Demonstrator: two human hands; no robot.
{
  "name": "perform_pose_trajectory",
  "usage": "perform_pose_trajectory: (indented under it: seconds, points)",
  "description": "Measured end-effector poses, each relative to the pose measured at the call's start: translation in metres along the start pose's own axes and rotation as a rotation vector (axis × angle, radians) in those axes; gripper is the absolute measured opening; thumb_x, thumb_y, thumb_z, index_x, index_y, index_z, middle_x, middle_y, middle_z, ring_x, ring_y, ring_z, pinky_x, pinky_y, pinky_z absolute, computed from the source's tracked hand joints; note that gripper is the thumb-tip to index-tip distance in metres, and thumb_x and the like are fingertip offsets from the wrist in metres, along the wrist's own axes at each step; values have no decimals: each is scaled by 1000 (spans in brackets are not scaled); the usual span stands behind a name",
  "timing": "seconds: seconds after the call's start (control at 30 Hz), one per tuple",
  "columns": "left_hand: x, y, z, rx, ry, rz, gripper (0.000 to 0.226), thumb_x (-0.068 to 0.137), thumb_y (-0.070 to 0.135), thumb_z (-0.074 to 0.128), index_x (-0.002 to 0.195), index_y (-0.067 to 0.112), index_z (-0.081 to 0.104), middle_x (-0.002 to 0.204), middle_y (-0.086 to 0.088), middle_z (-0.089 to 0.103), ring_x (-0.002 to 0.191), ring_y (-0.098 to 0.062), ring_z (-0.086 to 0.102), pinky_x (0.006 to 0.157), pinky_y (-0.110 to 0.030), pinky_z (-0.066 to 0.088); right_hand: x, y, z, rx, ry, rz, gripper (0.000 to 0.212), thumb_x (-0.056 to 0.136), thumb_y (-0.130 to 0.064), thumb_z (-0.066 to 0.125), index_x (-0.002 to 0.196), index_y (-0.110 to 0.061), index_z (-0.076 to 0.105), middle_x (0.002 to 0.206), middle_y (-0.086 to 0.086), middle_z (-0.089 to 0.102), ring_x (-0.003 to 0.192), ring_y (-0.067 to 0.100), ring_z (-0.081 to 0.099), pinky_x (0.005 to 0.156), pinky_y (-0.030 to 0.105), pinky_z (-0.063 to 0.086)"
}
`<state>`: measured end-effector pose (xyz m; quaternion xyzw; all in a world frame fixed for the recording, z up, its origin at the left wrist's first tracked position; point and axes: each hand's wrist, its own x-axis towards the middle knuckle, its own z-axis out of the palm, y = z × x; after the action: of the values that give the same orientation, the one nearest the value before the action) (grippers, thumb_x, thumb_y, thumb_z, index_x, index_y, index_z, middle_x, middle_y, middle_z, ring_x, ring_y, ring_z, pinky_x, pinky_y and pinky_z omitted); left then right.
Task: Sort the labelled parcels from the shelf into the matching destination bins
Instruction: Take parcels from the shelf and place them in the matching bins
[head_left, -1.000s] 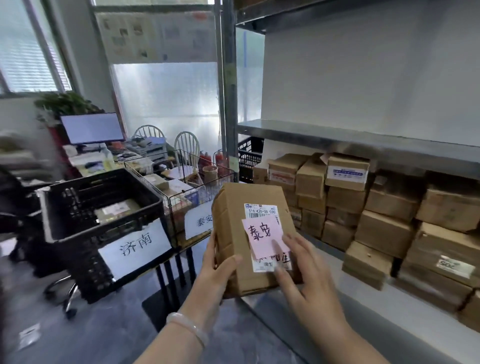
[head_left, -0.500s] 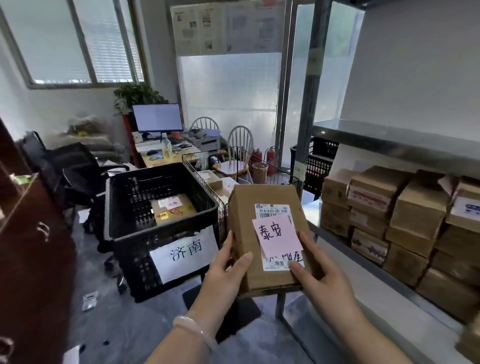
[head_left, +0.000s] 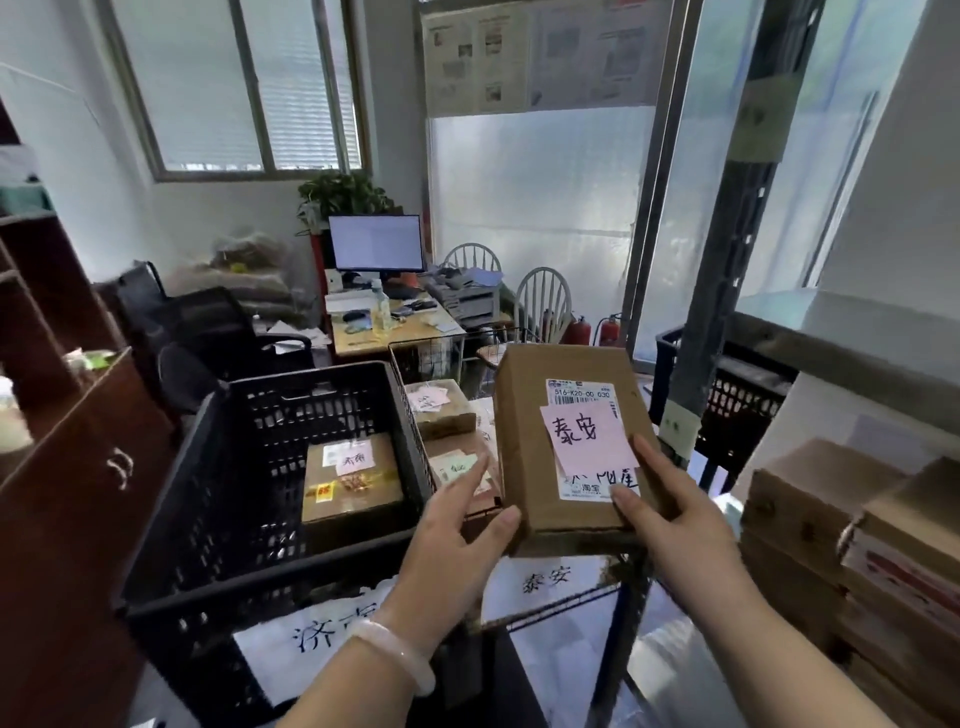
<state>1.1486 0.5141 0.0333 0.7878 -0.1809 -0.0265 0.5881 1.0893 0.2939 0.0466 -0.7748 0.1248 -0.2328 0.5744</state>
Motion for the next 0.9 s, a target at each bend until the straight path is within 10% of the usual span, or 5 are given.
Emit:
perform_pose_trajectory:
  seconds: [0.53,0.9]
  points:
    - [160,-59,-63,495,54,54,63,95,49,54,151,45,26,155,13,29,143,-11,23,116,-36,28,192,38,124,-238,-179,86,52,86,-37,71,135,-43,53,117,-5,53,101,14,52,82,30,48]
    - [269,-107,-101,552,29,1,66,95,48,55,152,42,24,157,8,26,144,-12,17,111,-29,17,254,104,208,-396,-471,280,63,86,-33,71,141,-44,44,148,-3,42,113,10,42,100,29,37]
